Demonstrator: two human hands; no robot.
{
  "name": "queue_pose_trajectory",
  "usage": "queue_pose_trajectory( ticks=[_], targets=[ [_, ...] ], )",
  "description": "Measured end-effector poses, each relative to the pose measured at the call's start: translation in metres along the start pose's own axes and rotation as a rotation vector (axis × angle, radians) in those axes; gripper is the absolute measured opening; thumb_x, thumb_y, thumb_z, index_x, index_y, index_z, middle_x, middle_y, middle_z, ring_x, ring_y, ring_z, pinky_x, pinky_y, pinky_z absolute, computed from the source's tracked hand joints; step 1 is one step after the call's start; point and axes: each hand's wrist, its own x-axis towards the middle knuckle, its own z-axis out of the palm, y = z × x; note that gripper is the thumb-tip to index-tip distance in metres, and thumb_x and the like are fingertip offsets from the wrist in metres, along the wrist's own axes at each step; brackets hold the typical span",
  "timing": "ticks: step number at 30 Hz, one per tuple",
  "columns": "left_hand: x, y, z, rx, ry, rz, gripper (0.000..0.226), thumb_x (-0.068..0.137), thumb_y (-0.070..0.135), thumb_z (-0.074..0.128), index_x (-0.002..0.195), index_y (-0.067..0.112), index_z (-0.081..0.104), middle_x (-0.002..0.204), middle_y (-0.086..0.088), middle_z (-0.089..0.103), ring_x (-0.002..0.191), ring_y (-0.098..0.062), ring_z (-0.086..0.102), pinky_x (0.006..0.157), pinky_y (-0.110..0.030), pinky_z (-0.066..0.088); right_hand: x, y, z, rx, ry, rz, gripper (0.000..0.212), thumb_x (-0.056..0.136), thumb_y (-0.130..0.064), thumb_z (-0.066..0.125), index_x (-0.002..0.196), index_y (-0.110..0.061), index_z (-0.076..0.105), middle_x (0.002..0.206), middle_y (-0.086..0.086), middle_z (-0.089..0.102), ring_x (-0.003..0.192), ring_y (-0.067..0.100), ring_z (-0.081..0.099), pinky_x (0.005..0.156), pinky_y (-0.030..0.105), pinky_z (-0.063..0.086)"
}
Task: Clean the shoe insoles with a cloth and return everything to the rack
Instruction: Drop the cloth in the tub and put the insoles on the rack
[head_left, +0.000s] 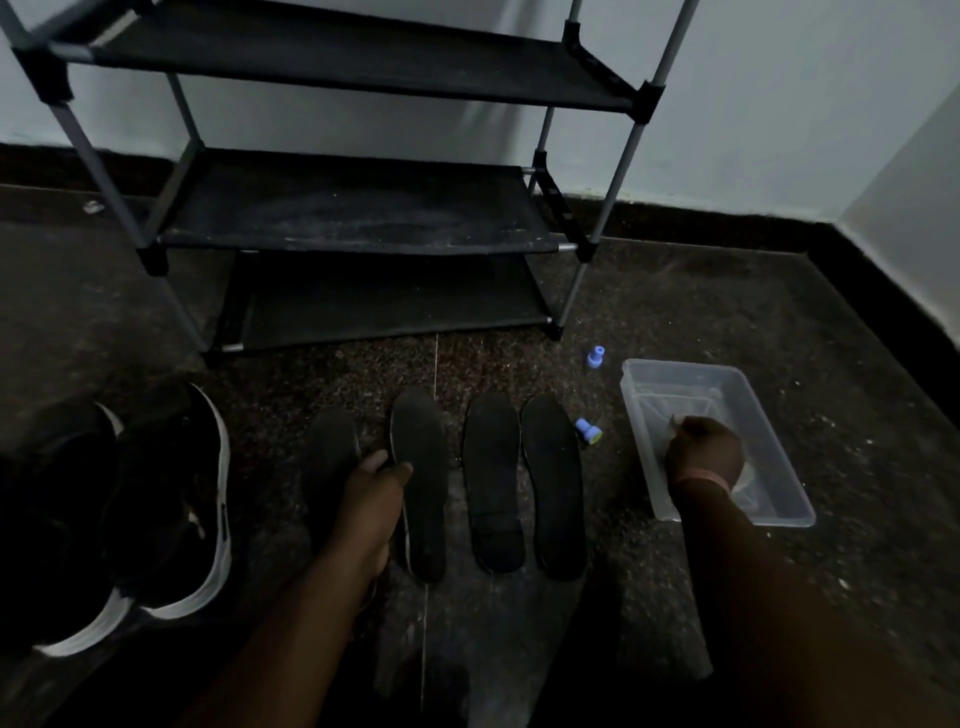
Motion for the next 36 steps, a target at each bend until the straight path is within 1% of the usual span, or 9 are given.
queue_pose_trajectory(
  ticks=[5,12,15,19,23,25,27,30,36],
  targets=[
    [-0.011,0.000,-0.003,-0.068,-0.025,-0.011,0.046,0.101,0.011,0.055,0.146,0.012,0.046,0.120,-0.015,0.068,0.100,-0.024,0.068,0.074,-0.031,0.052,-0.010,-0.017,-0.001,-0.022,-0.009,-0.160,0.022,0.097,-0.021,0.057,0.109,-0.014,0.074,0.110,0.009,0.073,0.106,0.028,0.065,0.102,0.041,0.047],
    [-0.015,0.000,-0.004,-0.087,-0.081,0.006,0.044,0.103,0.005,0.050,0.146,0.005,0.043,0.112,-0.009,0.068,0.095,-0.017,0.066,0.072,-0.028,0.050,-0.001,-0.016,0.009,-0.120,-0.106,-0.235,0.026,0.098,-0.019,0.053,0.114,-0.010,0.072,0.111,0.015,0.070,0.106,0.031,0.064,0.100,0.041,0.047],
    [-0.012,-0.001,-0.001,-0.092,-0.085,0.017,0.044,0.103,0.004,0.049,0.147,0.006,0.042,0.103,-0.005,0.068,0.093,-0.017,0.065,0.071,-0.029,0.050,0.004,-0.023,0.012,-0.124,-0.023,-0.293,0.027,0.099,-0.020,0.050,0.115,-0.013,0.071,0.108,0.014,0.070,0.102,0.029,0.065,0.096,0.037,0.048],
    [-0.007,-0.005,0.001,-0.113,-0.081,0.024,0.041,0.103,0.003,0.049,0.143,0.007,0.045,0.098,-0.005,0.068,0.089,-0.017,0.065,0.072,-0.029,0.050,0.010,-0.025,-0.006,0.157,0.141,-0.072,0.030,0.098,-0.030,0.055,0.104,-0.009,0.075,0.101,0.011,0.074,0.099,0.028,0.067,0.093,0.034,0.051],
    [-0.007,-0.006,-0.002,-0.107,-0.061,0.036,0.042,0.102,0.003,0.051,0.143,0.007,0.045,0.099,-0.007,0.067,0.090,-0.018,0.065,0.073,-0.029,0.050,0.032,-0.025,-0.048,0.262,-0.084,0.319,0.037,0.088,-0.016,0.065,0.120,0.002,0.063,0.119,0.019,0.066,0.110,0.036,0.063,0.092,0.040,0.053],
    [-0.005,-0.007,-0.001,-0.100,-0.058,0.042,0.043,0.102,0.003,0.051,0.144,0.008,0.045,0.109,-0.012,0.068,0.097,-0.022,0.065,0.076,-0.030,0.050,0.037,-0.013,-0.065,0.199,-0.150,0.318,0.035,0.074,-0.011,0.075,0.106,0.002,0.068,0.111,0.017,0.069,0.103,0.035,0.064,0.093,0.046,0.055],
    [-0.003,-0.006,0.003,-0.085,-0.071,0.054,0.043,0.103,0.004,0.050,0.145,0.009,0.046,0.125,-0.017,0.065,0.106,-0.025,0.063,0.082,-0.032,0.050,0.032,0.004,-0.079,0.145,-0.158,0.232,0.015,0.070,-0.014,0.078,0.080,-0.003,0.075,0.089,0.012,0.074,0.085,0.029,0.068,0.083,0.036,0.058],
    [-0.005,-0.007,0.012,-0.064,-0.067,0.082,0.041,0.103,0.002,0.048,0.143,0.009,0.048,0.131,-0.016,0.063,0.106,-0.024,0.062,0.082,-0.031,0.050,0.015,0.017,-0.089,0.183,-0.203,0.105,0.012,0.078,-0.002,0.074,0.091,-0.001,0.077,0.076,0.006,0.069,0.062,0.010,0.058,0.059,0.017,0.048],
    [-0.010,-0.012,0.009,-0.076,-0.044,0.092,0.048,0.102,-0.004,0.044,0.149,0.004,0.039,0.138,-0.017,0.056,0.111,-0.027,0.058,0.092,-0.038,0.047,0.024,0.028,-0.054,0.061,-0.164,0.018,0.018,0.083,-0.030,0.073,0.091,-0.016,0.080,0.085,0.006,0.077,0.087,0.024,0.072,0.087,0.035,0.056]
  ],
)
